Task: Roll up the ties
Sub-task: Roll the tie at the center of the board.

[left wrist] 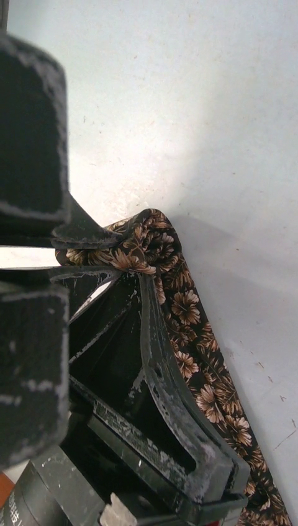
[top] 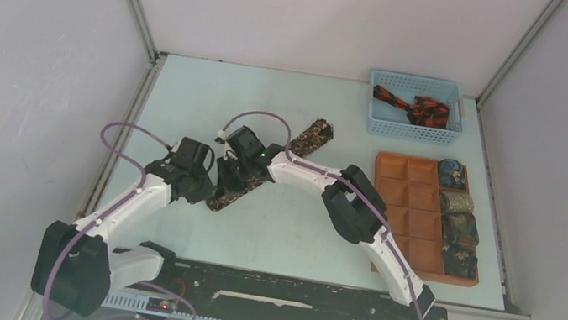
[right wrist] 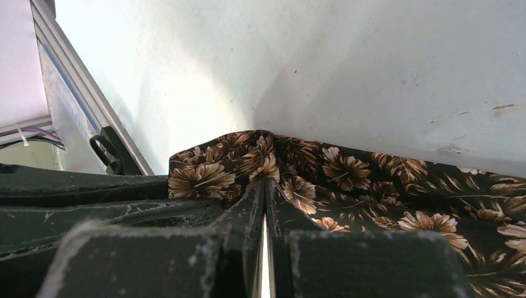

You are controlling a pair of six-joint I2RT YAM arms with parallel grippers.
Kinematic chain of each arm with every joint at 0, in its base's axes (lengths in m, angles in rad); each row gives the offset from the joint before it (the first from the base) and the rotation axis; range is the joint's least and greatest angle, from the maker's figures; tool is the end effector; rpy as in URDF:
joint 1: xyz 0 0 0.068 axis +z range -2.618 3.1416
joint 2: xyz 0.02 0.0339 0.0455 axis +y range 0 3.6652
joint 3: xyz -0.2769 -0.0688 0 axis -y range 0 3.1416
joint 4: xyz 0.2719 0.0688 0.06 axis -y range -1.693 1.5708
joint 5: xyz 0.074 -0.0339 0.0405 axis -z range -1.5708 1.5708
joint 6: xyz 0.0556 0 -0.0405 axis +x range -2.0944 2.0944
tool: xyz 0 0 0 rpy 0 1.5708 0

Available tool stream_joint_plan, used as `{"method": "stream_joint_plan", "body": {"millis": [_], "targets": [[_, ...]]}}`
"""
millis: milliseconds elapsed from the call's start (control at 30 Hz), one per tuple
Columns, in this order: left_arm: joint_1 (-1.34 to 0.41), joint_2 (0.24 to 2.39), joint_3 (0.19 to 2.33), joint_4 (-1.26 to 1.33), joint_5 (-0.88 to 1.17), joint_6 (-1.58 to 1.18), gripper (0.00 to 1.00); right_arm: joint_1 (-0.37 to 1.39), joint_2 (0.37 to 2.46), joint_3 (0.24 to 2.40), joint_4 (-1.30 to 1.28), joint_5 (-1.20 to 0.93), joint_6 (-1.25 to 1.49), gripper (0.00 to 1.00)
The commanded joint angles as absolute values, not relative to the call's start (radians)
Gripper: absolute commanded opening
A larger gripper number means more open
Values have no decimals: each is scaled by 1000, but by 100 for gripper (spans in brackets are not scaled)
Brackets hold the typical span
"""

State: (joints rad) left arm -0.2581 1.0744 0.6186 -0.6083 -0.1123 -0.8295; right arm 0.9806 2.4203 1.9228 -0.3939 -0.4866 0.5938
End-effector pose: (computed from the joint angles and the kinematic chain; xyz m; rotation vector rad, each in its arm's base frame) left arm 0.2157 -0.0505 0.1782 -0.7815 2.5243 -0.2269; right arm 0.2972 0.4904 0.1235 -0.7674 2.6598 1.1735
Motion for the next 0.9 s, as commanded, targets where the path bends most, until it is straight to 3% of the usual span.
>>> {"method": "stream_joint_plan", "body": {"millis": [0, 867], "targets": [[-286, 1120, 687, -593, -124, -830, 0, 987, 2387, 1892, -343, -523, 609, 3], [-351, 1374, 817, -623, -182, -816, 0, 913, 2244, 1746, -328, -507, 572, 4]]}}
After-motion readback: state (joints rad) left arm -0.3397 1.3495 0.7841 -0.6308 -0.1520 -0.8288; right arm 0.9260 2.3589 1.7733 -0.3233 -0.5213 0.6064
